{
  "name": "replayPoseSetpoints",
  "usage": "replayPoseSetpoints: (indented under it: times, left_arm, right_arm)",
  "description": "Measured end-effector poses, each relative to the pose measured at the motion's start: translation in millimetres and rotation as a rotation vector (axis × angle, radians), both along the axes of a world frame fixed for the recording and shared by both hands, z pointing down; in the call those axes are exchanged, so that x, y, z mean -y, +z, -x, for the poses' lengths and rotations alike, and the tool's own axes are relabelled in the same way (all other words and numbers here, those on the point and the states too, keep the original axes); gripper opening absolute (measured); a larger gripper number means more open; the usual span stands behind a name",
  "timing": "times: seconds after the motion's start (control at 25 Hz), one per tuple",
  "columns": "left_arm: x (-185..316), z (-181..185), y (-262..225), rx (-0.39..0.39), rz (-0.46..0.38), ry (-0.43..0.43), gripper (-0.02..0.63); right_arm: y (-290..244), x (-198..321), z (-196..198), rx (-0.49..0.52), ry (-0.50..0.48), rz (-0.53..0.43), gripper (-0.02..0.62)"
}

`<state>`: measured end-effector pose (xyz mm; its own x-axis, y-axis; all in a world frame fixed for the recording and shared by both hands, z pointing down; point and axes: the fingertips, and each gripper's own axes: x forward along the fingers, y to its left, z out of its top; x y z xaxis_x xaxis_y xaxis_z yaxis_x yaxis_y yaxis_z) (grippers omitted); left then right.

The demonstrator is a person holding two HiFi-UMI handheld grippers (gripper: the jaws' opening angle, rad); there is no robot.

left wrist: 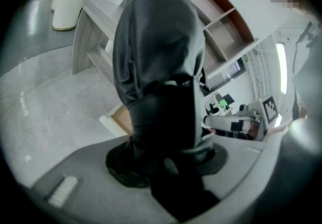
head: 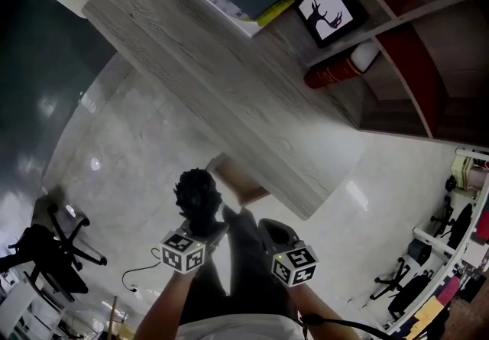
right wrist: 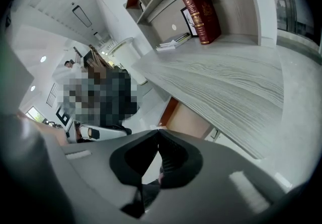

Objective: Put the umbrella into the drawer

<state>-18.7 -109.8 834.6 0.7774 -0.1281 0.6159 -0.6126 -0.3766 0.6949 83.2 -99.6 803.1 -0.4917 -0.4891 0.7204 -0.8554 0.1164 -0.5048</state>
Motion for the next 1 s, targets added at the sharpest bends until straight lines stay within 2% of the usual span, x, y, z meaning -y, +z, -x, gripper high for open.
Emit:
replayPoseSetpoints:
  times: [0.48,1.0]
  left_arm:
    - [-12,-8,51,0.003,0.049,-0.013,0.209]
    - [-26,-23,101,0.003,0.102,0.029,0.209]
  right_arm:
    - [43,6,2,-0.008,-0.027,0.006,0.006]
    - [82,4,3,0.011,-0.021,0.014,0.005]
